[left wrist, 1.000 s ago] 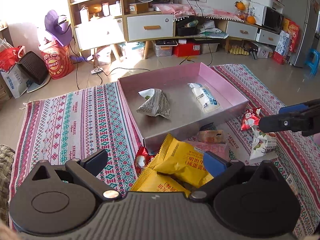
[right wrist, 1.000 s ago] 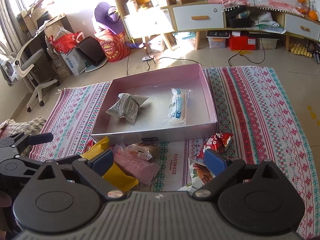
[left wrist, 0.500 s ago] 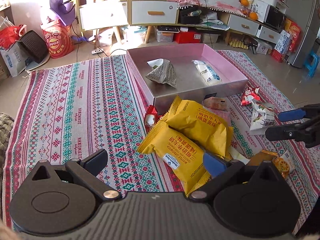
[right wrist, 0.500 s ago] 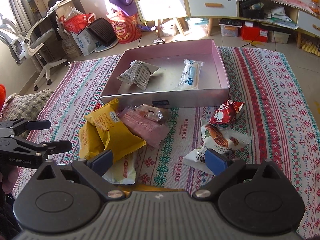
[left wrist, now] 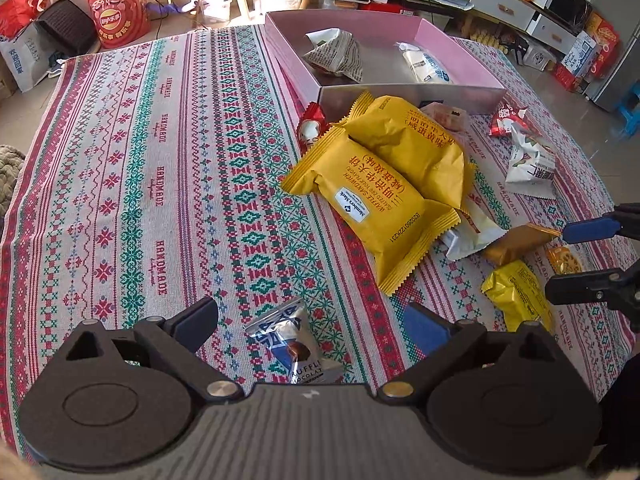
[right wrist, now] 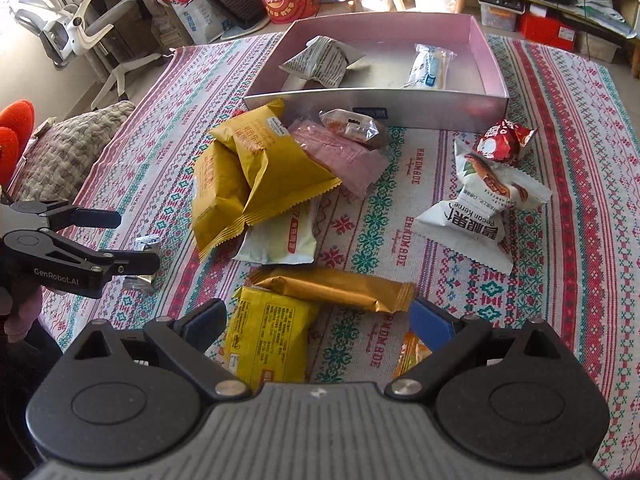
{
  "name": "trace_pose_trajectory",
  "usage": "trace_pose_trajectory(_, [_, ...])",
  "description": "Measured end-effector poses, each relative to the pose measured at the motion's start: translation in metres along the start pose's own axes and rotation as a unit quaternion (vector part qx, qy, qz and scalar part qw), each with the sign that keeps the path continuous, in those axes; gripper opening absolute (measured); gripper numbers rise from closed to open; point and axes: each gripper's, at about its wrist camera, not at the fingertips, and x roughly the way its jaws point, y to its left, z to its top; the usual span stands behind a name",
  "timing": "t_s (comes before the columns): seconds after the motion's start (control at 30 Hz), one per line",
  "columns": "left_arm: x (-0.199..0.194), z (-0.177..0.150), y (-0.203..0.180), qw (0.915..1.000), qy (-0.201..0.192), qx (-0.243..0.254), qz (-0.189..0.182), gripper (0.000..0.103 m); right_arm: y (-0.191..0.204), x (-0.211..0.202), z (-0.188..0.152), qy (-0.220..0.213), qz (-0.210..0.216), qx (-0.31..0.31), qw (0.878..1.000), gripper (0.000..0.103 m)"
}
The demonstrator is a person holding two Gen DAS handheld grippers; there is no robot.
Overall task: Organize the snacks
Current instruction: 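Grasp the truffle chocolate packet with the left tool while the right tool grasps a yellow packet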
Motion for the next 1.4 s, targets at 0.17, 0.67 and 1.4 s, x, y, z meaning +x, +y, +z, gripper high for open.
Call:
trace_pose_trajectory(0.17, [0.006,-0.004,-0.002,0.9997,0.023,-0.007,0.006,0.095,0.011,0.012,-0.006,0.035,0.022,-0.005,0.999,0.097])
trace_pose_trajectory(0.67, [0.020,-0.014,-0.010,0.9987,0.043,-0.005,0.029,0.077,0.033,0.032,-0.012,0.056,-0.001,-0.031,0.998,0.094])
trace_pose_trajectory(1.4, [0.019,-0.013,-0.015,0.9993,0.023,0.019,0.020,0.028,0.042,0.030,-0.009,0.030,-0.032,-0.071,0.996,0.039])
